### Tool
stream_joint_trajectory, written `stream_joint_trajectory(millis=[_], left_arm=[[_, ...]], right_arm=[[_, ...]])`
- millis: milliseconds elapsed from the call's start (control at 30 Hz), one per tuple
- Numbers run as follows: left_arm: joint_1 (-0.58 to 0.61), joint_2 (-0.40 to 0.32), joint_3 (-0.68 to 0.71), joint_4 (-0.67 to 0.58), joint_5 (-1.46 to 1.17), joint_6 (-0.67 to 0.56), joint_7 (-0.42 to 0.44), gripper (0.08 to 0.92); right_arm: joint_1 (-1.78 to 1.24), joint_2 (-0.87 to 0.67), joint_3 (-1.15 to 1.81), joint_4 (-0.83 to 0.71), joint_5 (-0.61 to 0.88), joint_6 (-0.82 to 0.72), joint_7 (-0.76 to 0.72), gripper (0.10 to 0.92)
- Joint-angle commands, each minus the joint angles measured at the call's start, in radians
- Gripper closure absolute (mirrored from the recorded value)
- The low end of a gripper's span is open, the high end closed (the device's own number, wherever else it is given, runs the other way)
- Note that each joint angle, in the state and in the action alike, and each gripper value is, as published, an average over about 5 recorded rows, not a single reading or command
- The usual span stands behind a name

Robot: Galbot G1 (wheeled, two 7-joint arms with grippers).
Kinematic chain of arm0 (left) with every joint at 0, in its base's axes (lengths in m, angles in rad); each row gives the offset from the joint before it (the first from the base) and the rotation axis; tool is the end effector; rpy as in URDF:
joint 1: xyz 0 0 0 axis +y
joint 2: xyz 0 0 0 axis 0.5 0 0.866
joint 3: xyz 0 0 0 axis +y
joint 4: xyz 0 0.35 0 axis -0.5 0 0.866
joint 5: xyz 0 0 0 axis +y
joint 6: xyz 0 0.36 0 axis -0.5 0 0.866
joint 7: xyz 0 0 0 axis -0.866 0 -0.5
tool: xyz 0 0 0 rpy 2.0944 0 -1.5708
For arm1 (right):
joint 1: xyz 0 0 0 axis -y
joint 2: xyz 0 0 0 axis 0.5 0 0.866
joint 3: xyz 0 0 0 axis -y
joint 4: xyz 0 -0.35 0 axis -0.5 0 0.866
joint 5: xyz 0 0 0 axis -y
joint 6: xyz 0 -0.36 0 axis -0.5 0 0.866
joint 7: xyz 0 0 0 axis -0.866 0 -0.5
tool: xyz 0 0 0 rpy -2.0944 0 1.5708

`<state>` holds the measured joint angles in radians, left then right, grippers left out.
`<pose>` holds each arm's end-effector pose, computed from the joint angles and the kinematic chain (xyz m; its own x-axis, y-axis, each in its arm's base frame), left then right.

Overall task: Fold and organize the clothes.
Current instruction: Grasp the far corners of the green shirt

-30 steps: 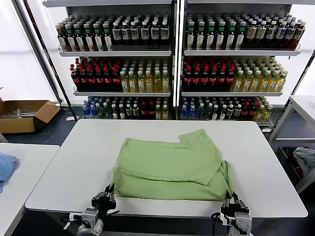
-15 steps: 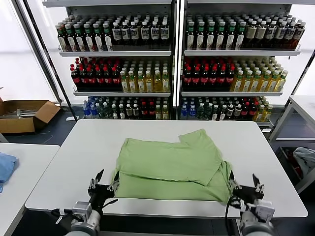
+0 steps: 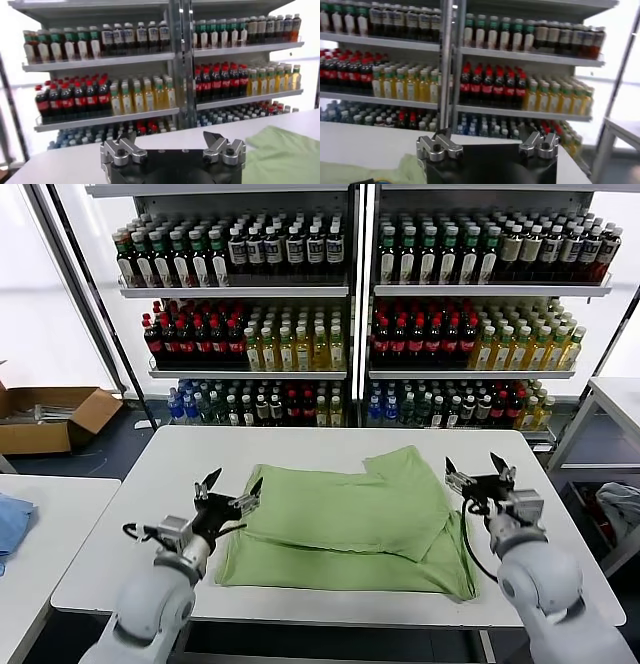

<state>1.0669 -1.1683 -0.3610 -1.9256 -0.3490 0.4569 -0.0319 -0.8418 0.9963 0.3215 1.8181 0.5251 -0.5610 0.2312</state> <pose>0.3286 0.0378 -0.2349 -0.9523 0.2228 0.2084 0.2402 0.9687 0.0620 0.3874 -0.0835 -0.1827 -0.9729 -0.0213 0.2301 -0.0583 0.9862 -0.1552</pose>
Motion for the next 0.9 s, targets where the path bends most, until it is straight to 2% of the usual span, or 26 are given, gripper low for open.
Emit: stream_joint_trajectory(millis=[33, 433, 900], left_arm=[[-0.437, 0.013, 0.163, 0.475, -0.100, 0.031, 0.030, 0.177], [-0.520, -0.074, 0.207, 0.698, -0.036, 0.038, 0.039, 0.177], [-0.519, -0.131, 0.195, 0.802, -0.001, 0.032, 0.044, 0.177]], right_arm=[[0.369, 0.027, -0.198, -0.364, 0.036, -0.017, -0.042, 0.203], [0.449, 0.251, -0.188, -0.647, -0.049, -0.004, -0.050, 0.203], [0.461, 0.347, -0.162, -0.856, -0.124, 0.042, -0.065, 0.203]])
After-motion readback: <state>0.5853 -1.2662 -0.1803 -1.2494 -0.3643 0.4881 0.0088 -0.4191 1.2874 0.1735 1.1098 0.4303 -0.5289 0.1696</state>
